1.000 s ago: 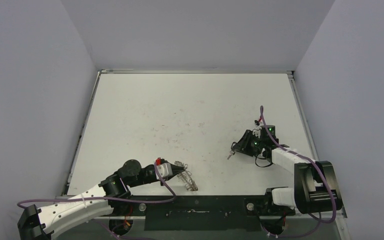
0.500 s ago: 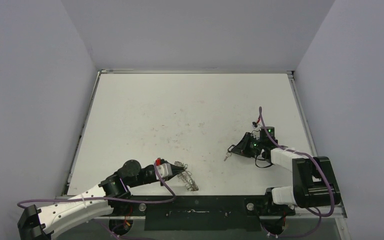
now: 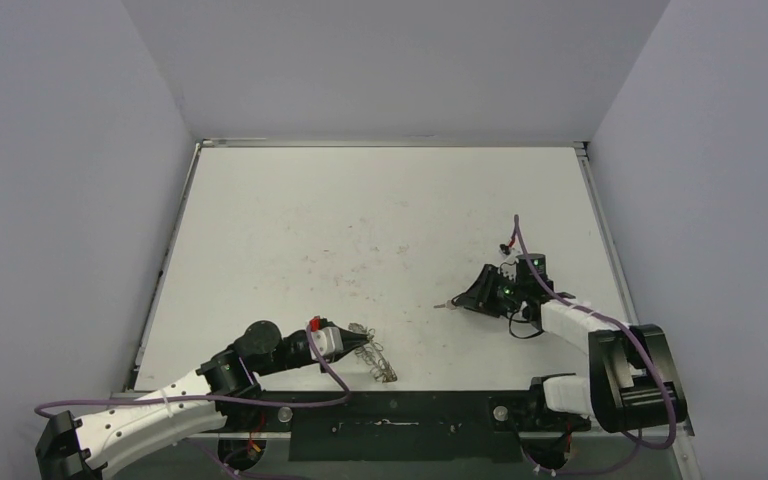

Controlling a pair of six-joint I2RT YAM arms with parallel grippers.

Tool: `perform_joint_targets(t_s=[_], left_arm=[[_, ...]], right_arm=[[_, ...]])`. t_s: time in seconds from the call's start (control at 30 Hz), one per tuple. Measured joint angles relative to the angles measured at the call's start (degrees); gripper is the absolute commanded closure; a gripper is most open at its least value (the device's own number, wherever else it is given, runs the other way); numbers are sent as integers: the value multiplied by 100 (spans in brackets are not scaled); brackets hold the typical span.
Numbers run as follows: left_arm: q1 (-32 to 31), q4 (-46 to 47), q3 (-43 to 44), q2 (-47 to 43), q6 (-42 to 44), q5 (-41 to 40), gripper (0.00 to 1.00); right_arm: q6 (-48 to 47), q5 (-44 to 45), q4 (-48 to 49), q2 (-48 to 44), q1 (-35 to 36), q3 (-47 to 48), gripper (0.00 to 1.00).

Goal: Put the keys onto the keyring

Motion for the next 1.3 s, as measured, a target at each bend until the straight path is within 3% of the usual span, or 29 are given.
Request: perform_joint_targets(t_s=[0.47,0.7,1.03,1.3], left_arm=[[-2,-7,-24,-61,-33,-15,100],[-17,-76,-26,-129,-35,-15,100],[-17,-175,-28,-225,-39,0,100],[-22,-175,-35,-168,-68,28,100]], right_arm=[[48,286,-63,-2,90,2,74],[111,326,122,203,413,17,100],[-216,643,-629,-85,599,319,100],[-833,962,-1587,-612,1401,1150,100]])
